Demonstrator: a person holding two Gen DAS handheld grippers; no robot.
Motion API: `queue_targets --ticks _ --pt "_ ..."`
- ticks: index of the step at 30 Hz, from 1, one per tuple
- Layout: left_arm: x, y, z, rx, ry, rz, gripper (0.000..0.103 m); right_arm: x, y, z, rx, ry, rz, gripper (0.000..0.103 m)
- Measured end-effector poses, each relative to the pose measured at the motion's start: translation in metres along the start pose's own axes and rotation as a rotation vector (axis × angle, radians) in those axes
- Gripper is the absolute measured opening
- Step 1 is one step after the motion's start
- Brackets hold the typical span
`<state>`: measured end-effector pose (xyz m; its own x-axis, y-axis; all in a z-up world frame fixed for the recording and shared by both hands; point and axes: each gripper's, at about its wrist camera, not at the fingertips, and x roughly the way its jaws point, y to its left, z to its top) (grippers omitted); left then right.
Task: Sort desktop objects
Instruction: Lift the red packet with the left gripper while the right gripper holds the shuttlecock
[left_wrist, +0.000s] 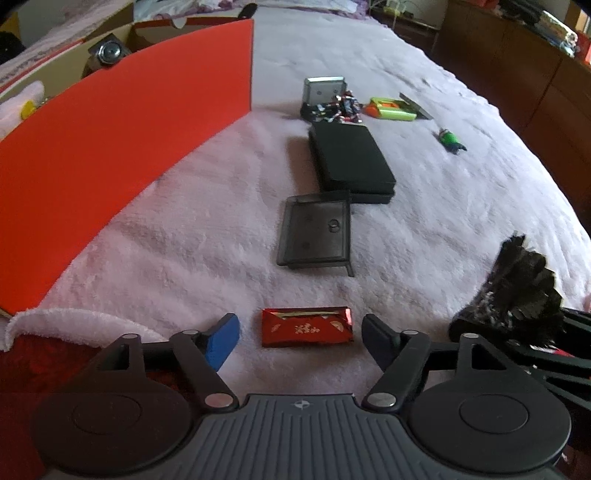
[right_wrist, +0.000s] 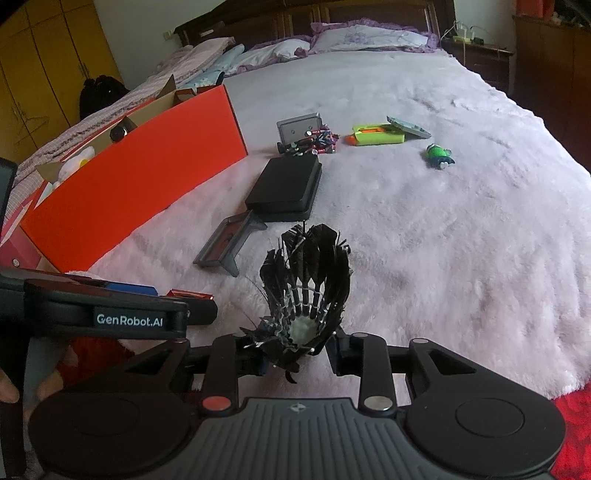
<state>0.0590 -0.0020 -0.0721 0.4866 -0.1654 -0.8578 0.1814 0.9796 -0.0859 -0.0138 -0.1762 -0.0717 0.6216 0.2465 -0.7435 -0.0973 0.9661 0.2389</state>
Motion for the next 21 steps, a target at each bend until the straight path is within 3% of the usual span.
queue_targets --ticks 4,6,7,21 --pt "0.007 -0.003 0.0 0.02 -0.002 0.018 0.072 -0.001 0.001 0.0 -0.001 -0.008 -0.003 0.033" --pt "0.004 -0.005 -0.001 0.039 -0.011 0.015 0.058 -0.002 0.0 0.0 -0.002 -0.014 -0.006 0.033" --pt "0.003 -0.006 -0.002 0.044 -0.012 0.011 0.055 -0.003 0.0 0.0 -0.003 -0.017 -0.008 0.033" --pt "-0.029 -0.003 -0.001 0.018 -0.062 -0.06 0.054 -0.007 0.0 0.0 -0.007 -0.04 -0.015 0.028"
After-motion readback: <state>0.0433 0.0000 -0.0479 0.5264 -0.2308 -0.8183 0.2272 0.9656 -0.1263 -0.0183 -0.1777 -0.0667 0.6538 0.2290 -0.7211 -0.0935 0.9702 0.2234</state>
